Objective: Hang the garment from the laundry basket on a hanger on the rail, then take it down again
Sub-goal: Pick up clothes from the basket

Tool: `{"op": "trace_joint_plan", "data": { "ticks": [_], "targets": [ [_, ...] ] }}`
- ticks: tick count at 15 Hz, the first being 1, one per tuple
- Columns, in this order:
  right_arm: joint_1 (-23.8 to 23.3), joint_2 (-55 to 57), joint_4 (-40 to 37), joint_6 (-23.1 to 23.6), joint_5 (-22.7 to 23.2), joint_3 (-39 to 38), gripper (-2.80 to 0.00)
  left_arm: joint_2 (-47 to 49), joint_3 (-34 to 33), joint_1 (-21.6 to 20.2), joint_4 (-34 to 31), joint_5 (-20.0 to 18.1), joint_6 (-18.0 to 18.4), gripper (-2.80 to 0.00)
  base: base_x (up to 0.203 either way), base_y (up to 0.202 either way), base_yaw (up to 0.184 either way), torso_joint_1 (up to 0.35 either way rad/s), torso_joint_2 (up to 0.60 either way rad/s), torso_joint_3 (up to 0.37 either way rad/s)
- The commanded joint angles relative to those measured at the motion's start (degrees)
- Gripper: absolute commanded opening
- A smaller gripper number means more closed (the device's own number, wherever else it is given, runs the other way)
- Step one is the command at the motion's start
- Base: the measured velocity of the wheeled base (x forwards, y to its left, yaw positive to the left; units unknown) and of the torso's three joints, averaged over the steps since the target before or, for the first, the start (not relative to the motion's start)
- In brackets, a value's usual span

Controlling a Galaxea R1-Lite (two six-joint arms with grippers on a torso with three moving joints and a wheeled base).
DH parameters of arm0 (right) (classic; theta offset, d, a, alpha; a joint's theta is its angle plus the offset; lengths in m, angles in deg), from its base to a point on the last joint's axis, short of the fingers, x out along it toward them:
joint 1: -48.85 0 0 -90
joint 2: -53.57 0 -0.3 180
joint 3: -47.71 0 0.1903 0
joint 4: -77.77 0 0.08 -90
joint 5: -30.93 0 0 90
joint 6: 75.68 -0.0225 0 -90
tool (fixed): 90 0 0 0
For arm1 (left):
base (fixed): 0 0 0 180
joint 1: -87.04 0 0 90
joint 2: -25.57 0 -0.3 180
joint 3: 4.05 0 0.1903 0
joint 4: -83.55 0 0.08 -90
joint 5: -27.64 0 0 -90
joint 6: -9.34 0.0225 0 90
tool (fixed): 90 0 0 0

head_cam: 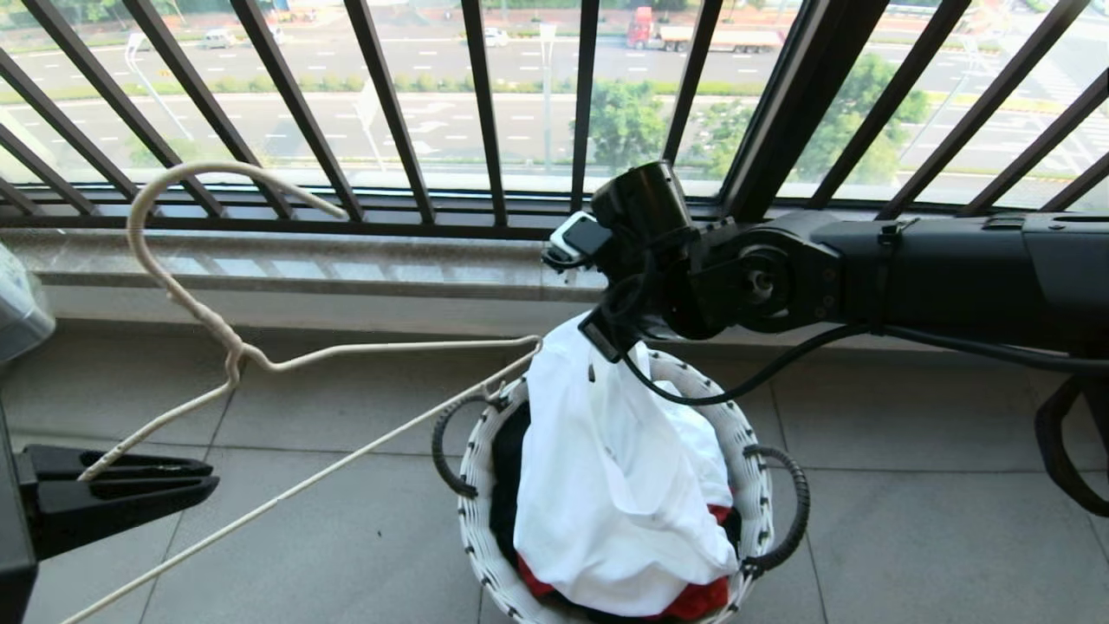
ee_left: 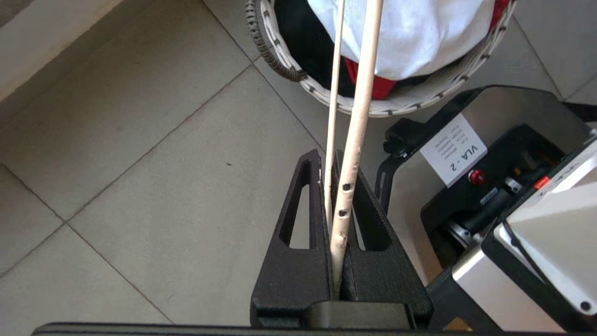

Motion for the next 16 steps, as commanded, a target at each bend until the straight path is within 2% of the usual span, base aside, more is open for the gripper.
{"op": "trace_joint_plan", "data": {
  "ticks": [1, 13, 16],
  "targets": [
    [0.4, -1.3, 0.0, -1.9, 0.5, 0.3, -2.8, -1.4, 0.3, 1.0, -1.3, -0.1, 1.5, -2.8, 0.0, 0.0, 0.0, 0.0, 0.0, 0.0],
    [5.7, -8.0, 0.2, -4.9, 0.9, 1.3, -2.8, -3.2, 0.3, 1.2, -1.3, -0.1, 2.1, -2.8, 0.0, 0.0, 0.0, 0.0, 0.0, 0.0],
    [7.7, -9.6, 0.2, -4.8, -2.2, 1.6, -2.8, -3.4, 0.5, 2.0, -0.9, 0.0, 1.8, -2.8, 0.0, 0.0, 0.0, 0.0, 0.0, 0.0]
  ]
}}
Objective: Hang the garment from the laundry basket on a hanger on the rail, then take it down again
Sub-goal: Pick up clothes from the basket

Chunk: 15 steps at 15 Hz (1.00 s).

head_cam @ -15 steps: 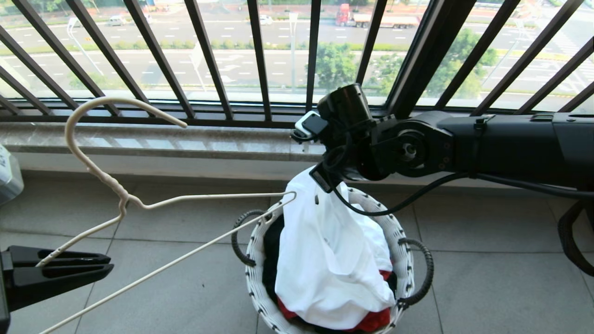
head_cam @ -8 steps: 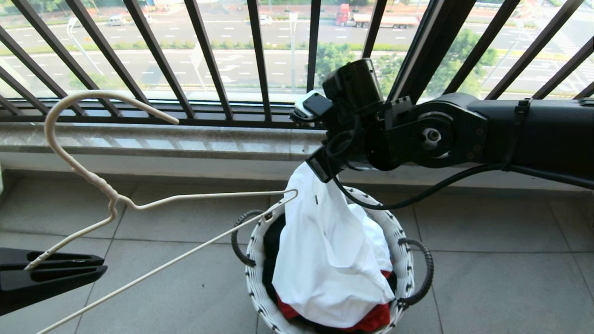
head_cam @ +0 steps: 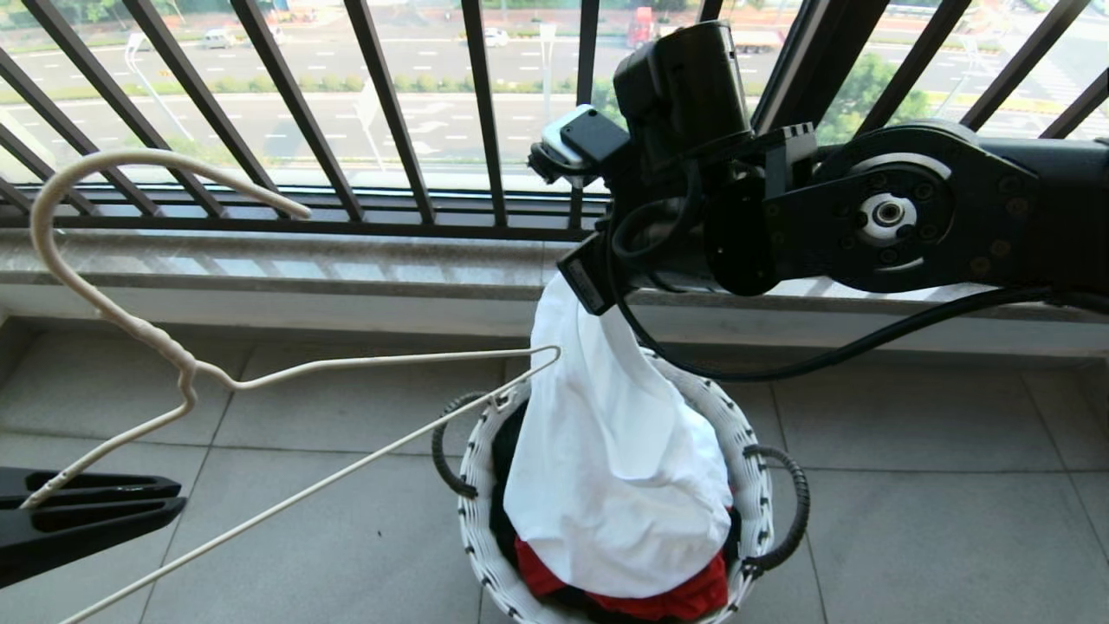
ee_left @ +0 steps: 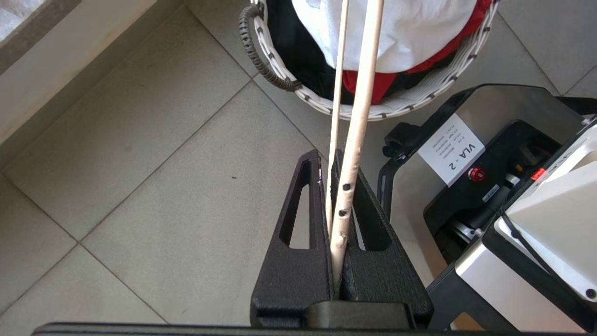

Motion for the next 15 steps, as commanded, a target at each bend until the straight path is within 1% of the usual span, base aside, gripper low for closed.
{"op": "trace_joint_plan", "data": {
  "ticks": [1, 3, 4, 5, 6, 7, 9, 11, 12, 13, 14, 15],
  "targets": [
    [1.9, -1.8, 0.0, 0.2, -2.6, 0.3, -2.8, -0.1, 0.3, 0.2, 0.4, 0.0, -0.1, -2.8, 0.0, 0.0, 0.0, 0.0, 0.0, 0.0],
    [2.8, -2.7, 0.9, 0.3, -3.8, 0.8, -2.8, 0.1, 0.0, 0.6, 2.6, 0.0, -0.5, -2.8, 0.0, 0.0, 0.0, 0.0, 0.0, 0.0],
    [2.9, -2.7, 3.8, 0.4, -4.6, 0.8, -2.8, 0.2, 0.1, 0.7, 3.2, 0.0, -1.7, -2.8, 0.0, 0.0, 0.0, 0.0, 0.0, 0.0],
    [3.2, -2.6, 6.2, 0.5, -6.7, 0.8, -2.8, 0.3, 0.2, 1.6, 3.9, 0.0, -3.1, -2.8, 0.0, 0.0, 0.0, 0.0, 0.0, 0.0],
    [3.8, -2.6, 7.0, 0.5, -8.3, 0.8, -2.8, 0.4, 0.3, 3.1, 4.7, 0.0, -4.4, -2.8, 0.0, 0.0, 0.0, 0.0, 0.0, 0.0],
    [4.2, -2.7, 7.7, 0.4, -8.7, 0.8, -2.8, 0.7, 0.3, 4.1, 4.9, 0.0, -5.4, -2.8, 0.0, 0.0, 0.0, 0.0, 0.0, 0.0],
    [5.0, -2.7, 9.9, 0.2, -10.0, 0.7, -2.8, 1.0, 0.4, 4.5, 5.0, 0.0, -6.1, -2.8, 0.0, 0.0, 0.0, 0.0, 0.0, 0.0],
    [5.3, -2.5, 11.9, 0.0, -11.2, 0.6, -2.8, 1.2, 1.2, 6.5, 5.0, 0.0, -8.8, -2.8, 0.0, 0.0, 0.0, 0.0, 0.0, 0.0],
    [5.3, -2.5, 12.2, -0.2, -11.2, 0.7, -2.8, 1.6, 1.3, 7.5, 5.0, 0.3, -9.7, -2.8, 0.0, 0.0, 0.0, 0.0, 0.0, 0.0],
    [5.3, -2.4, 12.3, -0.2, -11.3, 0.7, -2.8, 2.3, 1.3, 7.6, 5.0, 1.5, -9.9, -2.8, 0.0, 0.0, 0.0, 0.0, 0.0, 0.0],
    [5.3, -2.5, 12.3, -0.4, -12.0, 0.7, -2.8, 2.5, 1.4, 7.6, 5.0, 3.4, -10.1, -2.8, 0.0, 0.0, 0.0, 0.0, 0.0, 0.0],
    [5.3, -2.6, 12.7, -1.3, -13.6, 0.7, -2.8, 2.1, 1.5, 7.7, 5.0, 3.6, -10.1, -2.8, 0.0, 0.0, 0.0, 0.0, 0.0, 0.0]
  ]
}}
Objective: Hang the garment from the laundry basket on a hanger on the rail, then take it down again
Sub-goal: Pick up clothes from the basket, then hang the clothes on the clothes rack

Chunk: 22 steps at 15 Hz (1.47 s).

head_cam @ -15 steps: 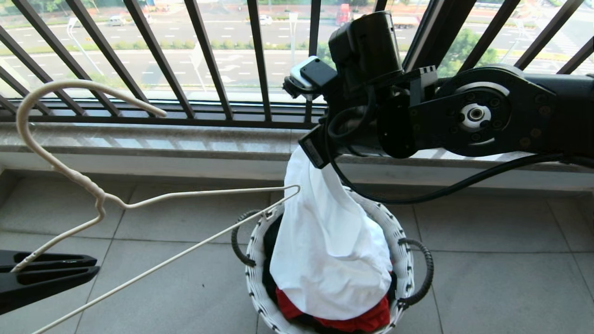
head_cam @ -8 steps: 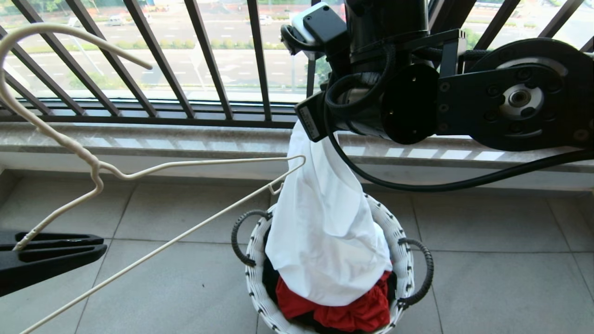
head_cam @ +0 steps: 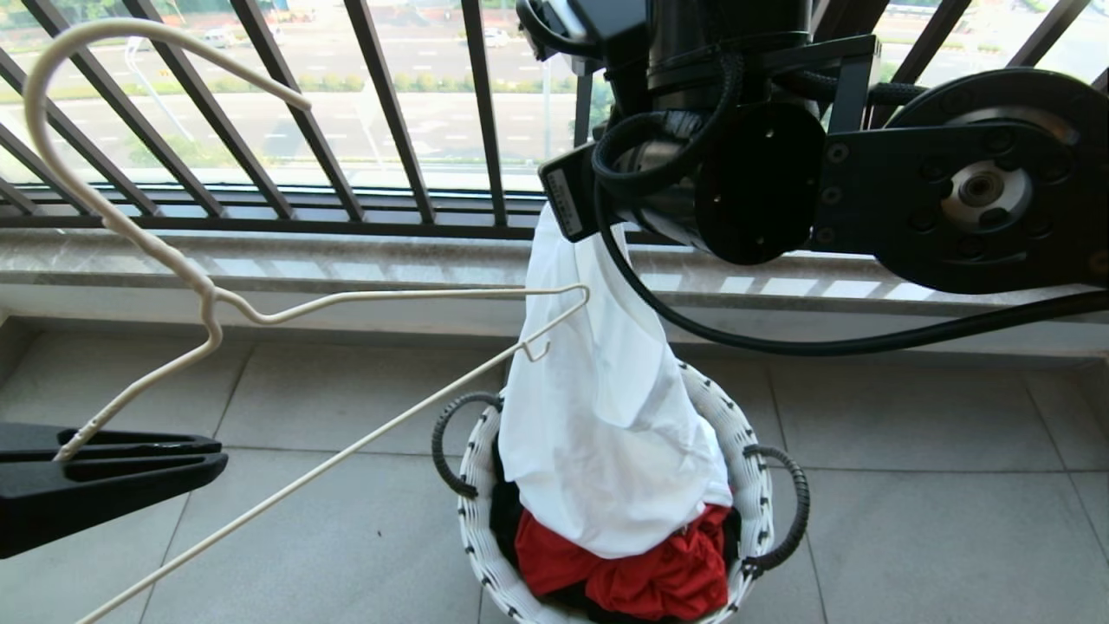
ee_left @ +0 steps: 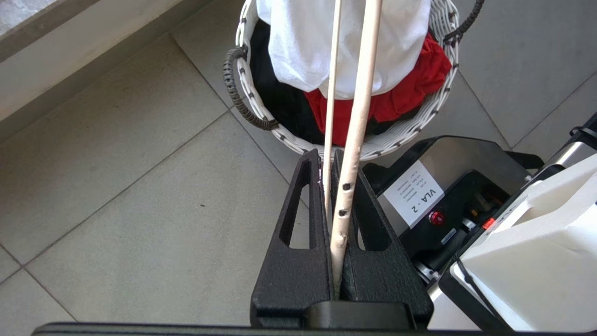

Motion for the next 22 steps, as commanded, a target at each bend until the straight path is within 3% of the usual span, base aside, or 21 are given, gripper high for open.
{"op": "trace_joint_plan", "data": {
  "ticks": [1, 8, 11, 13, 22],
  "targets": [
    [0.0, -0.1, 0.6, -1.4, -2.0, 0.0, -2.8, -0.1, 0.3, 0.4, -0.2, 0.2, 0.1, -2.8, 0.0, 0.0, 0.0, 0.0, 0.0, 0.0],
    [3.0, -1.6, -2.0, -11.9, -10.4, -0.8, -2.8, -2.0, 0.4, 3.2, -0.8, -0.6, -0.1, -2.8, 0.0, 0.0, 0.0, 0.0, 0.0, 0.0],
    [3.2, -2.3, -2.0, -14.9, -11.9, -0.9, -2.8, -3.1, 0.7, 3.8, -2.4, -0.8, 0.0, -2.8, 0.0, 0.0, 0.0, 0.0, 0.0, 0.0],
    [3.2, -3.5, -2.2, -15.4, -12.8, -1.2, -2.8, -4.0, 2.1, 4.2, -3.7, -2.6, -0.1, -2.8, 0.0, 0.0, 0.0, 0.0, 0.0, 0.0],
    [3.6, -7.2, -3.2, -18.0, -12.6, -8.2, -2.8, -3.6, 0.4, 4.3, -2.9, -4.2, -0.6, -2.8, 0.0, 0.0, 0.0, 0.0, 0.0, 0.0]
  ]
}}
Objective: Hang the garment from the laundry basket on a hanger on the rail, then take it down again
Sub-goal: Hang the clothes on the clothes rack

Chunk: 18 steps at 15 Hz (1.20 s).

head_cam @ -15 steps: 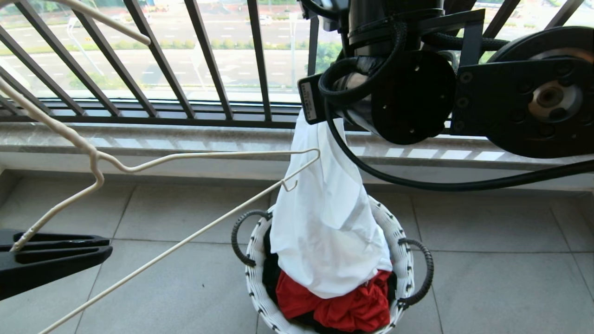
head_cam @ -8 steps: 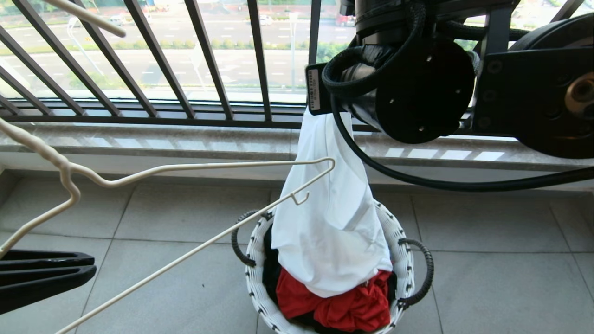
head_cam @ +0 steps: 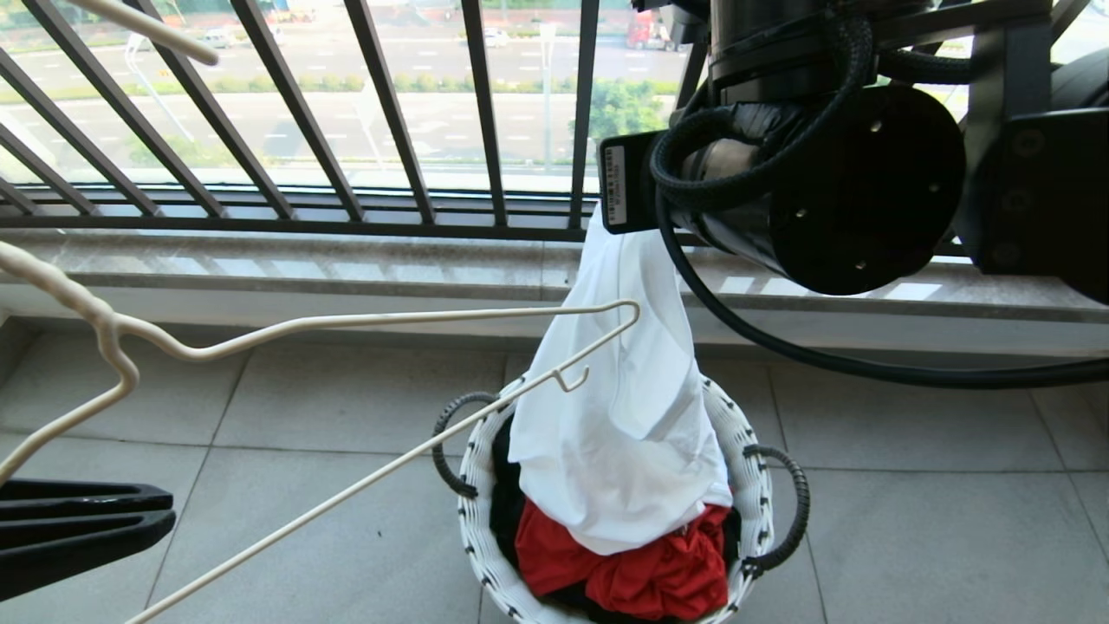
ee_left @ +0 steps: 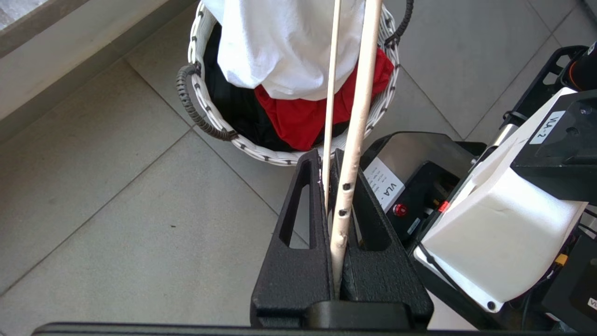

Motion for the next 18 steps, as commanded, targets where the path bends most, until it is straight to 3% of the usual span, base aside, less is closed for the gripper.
{"op": "trace_joint_plan", "data": {
  "ticks": [1, 6, 15, 18],
  "targets": [
    [0.1, 0.0, -0.2, 0.0, -0.2, -0.4, -2.8, 0.2, -1.1, 0.0, 1.1, -0.1, -0.3, -2.8, 0.0, 0.0, 0.0, 0.0, 0.0, 0.0],
    [0.1, 1.7, 0.0, -0.2, 0.2, -2.9, -2.8, -0.1, -2.1, 0.0, 4.5, 0.2, -0.5, -2.8, 0.0, 0.0, 0.0, 0.0, 0.0, 0.021],
    [-0.5, 2.6, 0.3, -0.1, 0.5, -4.1, -2.8, -0.5, -3.0, 0.0, 4.3, 0.4, 0.2, -2.8, 0.0, 0.0, 0.0, 0.001, 0.0, 0.19],
    [-2.7, 1.8, 1.9, -0.1, 0.6, -4.0, -2.8, -0.4, -4.5, -0.1, 4.1, 0.7, 1.9, -2.8, 0.0, 0.0, 0.0, -0.001, 0.0, 0.207]
  ]
}}
